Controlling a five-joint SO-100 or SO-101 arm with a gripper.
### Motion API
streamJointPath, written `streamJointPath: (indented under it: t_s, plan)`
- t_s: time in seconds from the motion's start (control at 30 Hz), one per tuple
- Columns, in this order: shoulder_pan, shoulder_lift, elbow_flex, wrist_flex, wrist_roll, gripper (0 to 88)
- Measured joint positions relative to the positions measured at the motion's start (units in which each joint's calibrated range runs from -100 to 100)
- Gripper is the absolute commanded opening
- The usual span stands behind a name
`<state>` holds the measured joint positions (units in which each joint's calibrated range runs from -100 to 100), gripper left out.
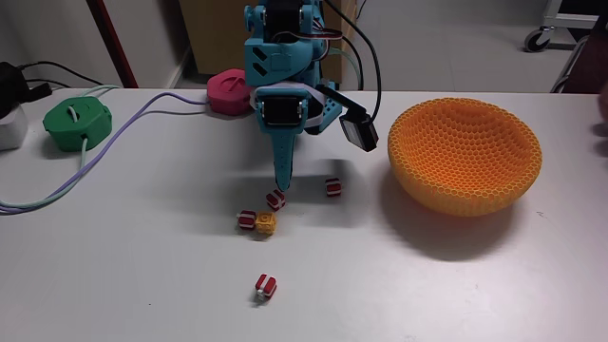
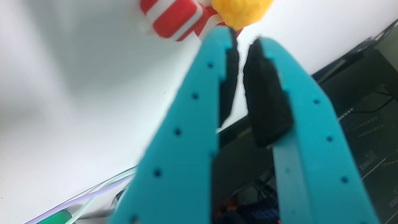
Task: Place cube pieces into the yellow basket
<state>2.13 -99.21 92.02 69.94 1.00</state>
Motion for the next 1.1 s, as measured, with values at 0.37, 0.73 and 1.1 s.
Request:
streamJointPath:
  t_s: [0.37,0.73,1.1]
  plan:
    - [0.0,0.0,0.0,0.0,-1.0,0.0]
    - [-2.0,0.0,0.0,0.0,-0.5,0.0]
    - [-2.3,6.5,-13.6,3.3,-1.7,14.7]
